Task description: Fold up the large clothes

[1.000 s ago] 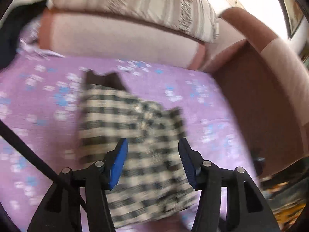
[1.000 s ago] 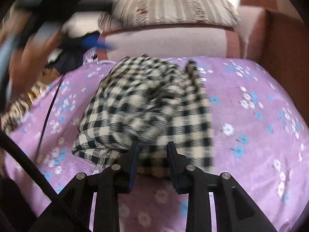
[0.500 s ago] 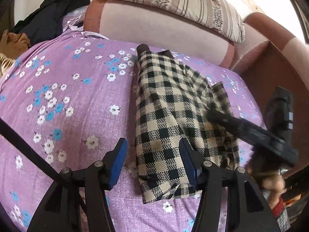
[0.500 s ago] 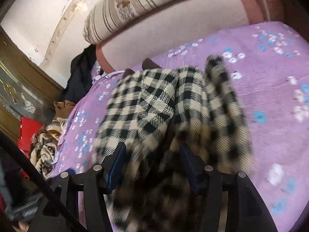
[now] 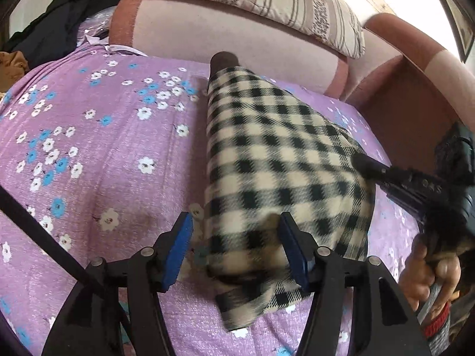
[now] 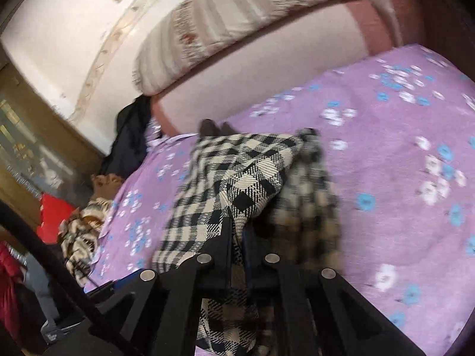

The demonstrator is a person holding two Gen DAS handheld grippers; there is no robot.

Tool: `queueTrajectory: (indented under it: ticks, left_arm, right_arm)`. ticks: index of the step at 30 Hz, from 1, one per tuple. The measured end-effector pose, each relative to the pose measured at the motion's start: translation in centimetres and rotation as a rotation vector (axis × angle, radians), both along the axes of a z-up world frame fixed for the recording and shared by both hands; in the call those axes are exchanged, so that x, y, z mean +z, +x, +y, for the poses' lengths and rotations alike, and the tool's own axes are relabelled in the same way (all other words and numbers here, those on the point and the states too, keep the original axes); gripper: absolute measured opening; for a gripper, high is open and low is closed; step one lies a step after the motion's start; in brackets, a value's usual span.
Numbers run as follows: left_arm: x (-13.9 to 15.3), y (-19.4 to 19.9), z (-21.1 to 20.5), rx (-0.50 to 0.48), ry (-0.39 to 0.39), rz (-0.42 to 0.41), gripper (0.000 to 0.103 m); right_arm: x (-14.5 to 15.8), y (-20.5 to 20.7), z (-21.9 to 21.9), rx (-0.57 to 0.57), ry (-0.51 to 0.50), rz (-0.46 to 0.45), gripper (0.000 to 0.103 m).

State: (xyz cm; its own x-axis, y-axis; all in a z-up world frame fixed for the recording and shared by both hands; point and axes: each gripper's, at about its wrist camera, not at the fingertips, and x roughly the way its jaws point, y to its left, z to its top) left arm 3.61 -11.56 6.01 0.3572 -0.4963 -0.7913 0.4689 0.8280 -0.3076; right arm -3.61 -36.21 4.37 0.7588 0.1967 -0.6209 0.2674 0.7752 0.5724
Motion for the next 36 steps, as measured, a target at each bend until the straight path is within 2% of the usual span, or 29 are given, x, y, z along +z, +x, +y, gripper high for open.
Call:
queueTrajectory:
  ticks: [3, 4, 8, 11, 12, 13, 14, 15, 16, 18, 21, 23, 28, 29, 30, 31, 32, 33, 34, 36]
  left_arm:
    - [-0.6, -0.3, -0.2, -0.020, -0.002, 0.015, 0.065]
    - [-0.9, -0.4, -0.2, -0.024, -0.002, 0.018, 0.068]
    - [-1.8, -1.1, 0.0, -0.033, 0.008, 0.036, 0.070]
    - [-1.4, -1.4, 0.7, -0.026, 0.009, 0.020, 0.070]
    - [-1.2, -1.5, 0.9, -0.026, 0.012, 0.015, 0.070]
    - [-1.0, -1.6, 1.0, -0.026, 0.012, 0.011, 0.070]
    - [-0.8, -1.7, 1.3, -0.026, 0.009, 0.006, 0.070]
    - [-0.6, -1.8, 1.4, -0.026, 0.006, 0.004, 0.070]
    - [-0.4, -2.0, 1.6, -0.028, 0.001, 0.000, 0.070]
    - [-0.1, -2.5, 1.9, -0.037, 0.001, -0.021, 0.070]
    - [0.0, -3.8, 1.6, -0.082, 0.045, -0.077, 0.070]
    - [-0.4, -4.8, 1.2, -0.109, 0.108, -0.131, 0.070]
    - [-2.0, -5.7, 0.4, -0.130, 0.212, -0.200, 0.070]
    - [-2.3, -5.4, 0.1, -0.127, 0.234, -0.211, 0.070]
    - [-2.6, -5.2, -0.2, -0.127, 0.250, -0.215, 0.070]
    - [-2.8, -4.8, -0.4, -0.131, 0.263, -0.207, 0.063]
    - [-3.0, -4.5, -0.7, -0.139, 0.269, -0.185, 0.054]
    - [-2.9, -4.4, -1.0, -0.152, 0.265, -0.159, 0.035]
    - [-2.3, -4.4, -1.3, -0.162, 0.260, -0.137, 0.033]
    - [-0.9, -5.1, -1.8, -0.174, 0.237, -0.185, 0.035]
  right_arm:
    - [-1.0, -0.3, -1.4, -0.062, -0.028, 0.058, 0.006]
    - [-1.3, -0.2, -1.5, -0.074, -0.051, 0.078, 0.006]
    - [-2.5, 0.6, -0.4, -0.071, -0.181, 0.181, 0.006]
    - [-1.5, -0.6, 0.0, -0.052, -0.170, 0.130, 0.011]
    - [-1.0, -1.3, -0.1, -0.032, -0.137, 0.101, 0.014]
    - [-0.5, -2.2, -0.2, -0.011, -0.103, 0.077, 0.027]
    - [-0.2, -3.0, -0.2, 0.000, -0.083, 0.057, 0.046]
    - [0.0, -3.7, 0.0, 0.012, -0.070, 0.039, 0.053]
    - [0.2, -4.4, 0.3, 0.029, -0.059, 0.025, 0.056]
    - [-0.1, -5.5, 1.2, 0.062, -0.057, 0.025, 0.056]
    - [-0.7, -6.3, 3.2, 0.103, -0.100, 0.024, 0.056]
    - [-1.2, -6.1, 4.7, 0.136, -0.134, 0.032, 0.056]
    - [-1.6, -4.3, 7.1, 0.165, -0.217, 0.044, 0.056]
    - [-1.8, -3.7, 7.4, 0.162, -0.231, 0.052, 0.052]
    - [-2.2, -3.1, 7.6, 0.170, -0.227, 0.070, 0.037]
    - [-2.5, -2.5, 7.6, 0.184, -0.202, 0.088, 0.006]
    - [-2.4, -2.2, 7.3, 0.179, -0.164, 0.089, 0.006]
    - [-1.8, -2.3, 7.1, 0.166, -0.160, 0.069, 0.006]
    - [-0.8, -2.6, 6.8, 0.154, -0.165, 0.043, 0.006]
    - [1.7, -4.1, 5.8, 0.120, -0.168, -0.021, 0.006]
